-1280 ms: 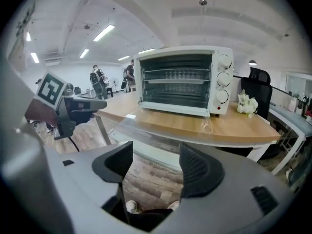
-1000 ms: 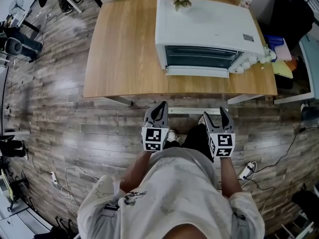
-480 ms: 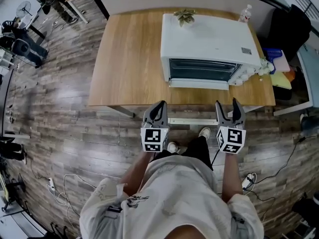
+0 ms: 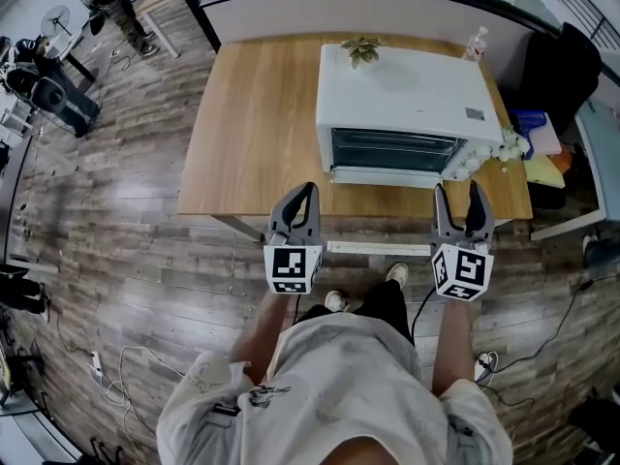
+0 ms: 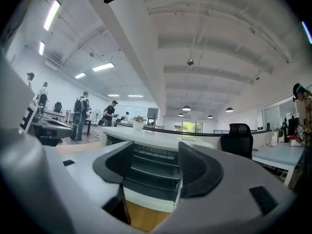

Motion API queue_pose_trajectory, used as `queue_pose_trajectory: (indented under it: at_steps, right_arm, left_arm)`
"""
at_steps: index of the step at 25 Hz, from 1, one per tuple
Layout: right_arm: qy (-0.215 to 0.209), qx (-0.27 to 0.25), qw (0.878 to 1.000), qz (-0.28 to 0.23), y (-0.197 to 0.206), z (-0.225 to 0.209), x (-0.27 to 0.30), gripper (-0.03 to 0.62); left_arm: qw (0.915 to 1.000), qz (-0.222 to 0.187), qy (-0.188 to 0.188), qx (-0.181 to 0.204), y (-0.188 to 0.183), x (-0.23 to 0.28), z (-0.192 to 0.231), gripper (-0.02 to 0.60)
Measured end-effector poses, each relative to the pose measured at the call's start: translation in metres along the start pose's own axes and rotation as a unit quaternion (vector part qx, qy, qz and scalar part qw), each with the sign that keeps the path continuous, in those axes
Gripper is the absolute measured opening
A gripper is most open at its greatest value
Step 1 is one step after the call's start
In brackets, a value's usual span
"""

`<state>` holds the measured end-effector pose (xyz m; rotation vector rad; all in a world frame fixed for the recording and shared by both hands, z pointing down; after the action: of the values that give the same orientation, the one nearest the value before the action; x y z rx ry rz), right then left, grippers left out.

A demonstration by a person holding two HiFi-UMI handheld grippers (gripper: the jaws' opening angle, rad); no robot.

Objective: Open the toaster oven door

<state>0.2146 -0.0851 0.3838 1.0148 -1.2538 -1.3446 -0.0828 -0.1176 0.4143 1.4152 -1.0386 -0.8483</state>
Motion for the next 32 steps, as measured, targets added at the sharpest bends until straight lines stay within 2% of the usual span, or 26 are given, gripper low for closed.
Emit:
queue_pose_trajectory:
  at_steps: [8,22,28,31,32]
  right_arm:
    - [0.008,-0.002,0.999,-0.040,-0.023,-0.010,0.001,0.295]
    - [0.010,-0.003,0.999,-0.040,-0.019,-0.020,0.005,0.280]
    - [0.008,-0.009,0.999,-0.035,-0.015,-0.018,0.010,0.181]
    - [0.014,-0.012,0.999,-0.042,-0.016,-0.017,0.012,0.102]
    - [0.015,-0.013,0.999,-0.044,-0.017,-0.017,0.012,0.057]
  left_arm:
    - [0.9990,-0.042,-0.015,0.008,-0.033,0.000,0.005,0.014]
    - [0.9989,-0.039,-0.024,0.002,-0.033,0.009,0.000,0.014]
    - [0.9990,-0.036,-0.028,-0.002,-0.031,0.014,0.000,0.014]
    - [0.9989,-0.037,-0.030,-0.003,-0.030,0.016,0.001,0.014]
    - [0.9988,-0.037,-0.031,-0.004,-0.030,0.017,0.002,0.014]
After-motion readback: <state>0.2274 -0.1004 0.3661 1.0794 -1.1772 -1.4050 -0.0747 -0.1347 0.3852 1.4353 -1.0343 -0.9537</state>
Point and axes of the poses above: the fingertips, and each gripper's own axes: x forward along the fingers, z to its left, y out of its underside, the point moved 6 cm from there along -x, backward along the fingers, and after that the axes turned 5 degrees about -y, right-handed, at the moved point
